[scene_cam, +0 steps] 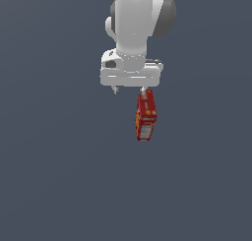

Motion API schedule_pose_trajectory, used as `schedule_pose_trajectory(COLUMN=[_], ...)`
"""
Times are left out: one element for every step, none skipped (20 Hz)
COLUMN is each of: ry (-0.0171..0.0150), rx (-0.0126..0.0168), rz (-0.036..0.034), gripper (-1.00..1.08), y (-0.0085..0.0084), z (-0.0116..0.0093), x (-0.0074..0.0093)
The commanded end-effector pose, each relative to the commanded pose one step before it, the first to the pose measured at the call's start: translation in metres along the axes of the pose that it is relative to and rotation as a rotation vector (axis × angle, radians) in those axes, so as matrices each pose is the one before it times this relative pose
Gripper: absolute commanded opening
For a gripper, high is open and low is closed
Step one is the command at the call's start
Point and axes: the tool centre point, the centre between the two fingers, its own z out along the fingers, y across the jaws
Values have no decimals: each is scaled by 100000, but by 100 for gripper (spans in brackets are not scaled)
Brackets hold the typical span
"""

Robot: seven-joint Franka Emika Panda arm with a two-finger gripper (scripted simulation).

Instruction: Pick up the object and move it to a goal position.

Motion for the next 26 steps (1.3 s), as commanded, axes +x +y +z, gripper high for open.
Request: schedule_pose_trajectory(ry=[207, 76, 61, 49, 38, 29, 21, 15, 10, 8, 0, -111, 0, 0, 0, 0, 0, 0, 0, 36, 0, 0, 0, 38, 0, 0], rx=[790, 290, 260, 235, 204, 170, 140, 109, 78, 64, 0, -103, 0, 0, 0, 0, 0, 0, 0, 54, 0, 0, 0, 51, 0, 0], rz=[-1214, -379, -331, -292, -249, -204, -166, -128, -90, -74, 0, -102, 0, 0, 0, 0, 0, 0, 0, 24, 0, 0, 0, 27, 0, 0], gripper=[100, 100, 100, 100, 100, 100, 100, 100, 100, 100, 100, 100, 100, 100, 100, 100, 100, 100, 100, 100, 100, 100, 100, 100, 100, 100], y=[-2788, -960, -853, -750, -646, -543, -442, -343, -244, -153, -43, 200, -2, -5, -8, -11, -14, -17, -20, 2, -26, -28, -26, 2, -21, -18], z=[1287, 453, 406, 358, 311, 263, 216, 168, 120, 69, 26, -108, 29, 85, 142, 199, 256, 312, 369, 402, 483, 525, 483, 404, 374, 320], x=[-343, -150, -149, -145, -134, -120, -103, -83, -60, -39, -10, 38, -1, -3, -5, -8, -11, -13, -16, -26, -22, -22, -16, -14, 0, 8])
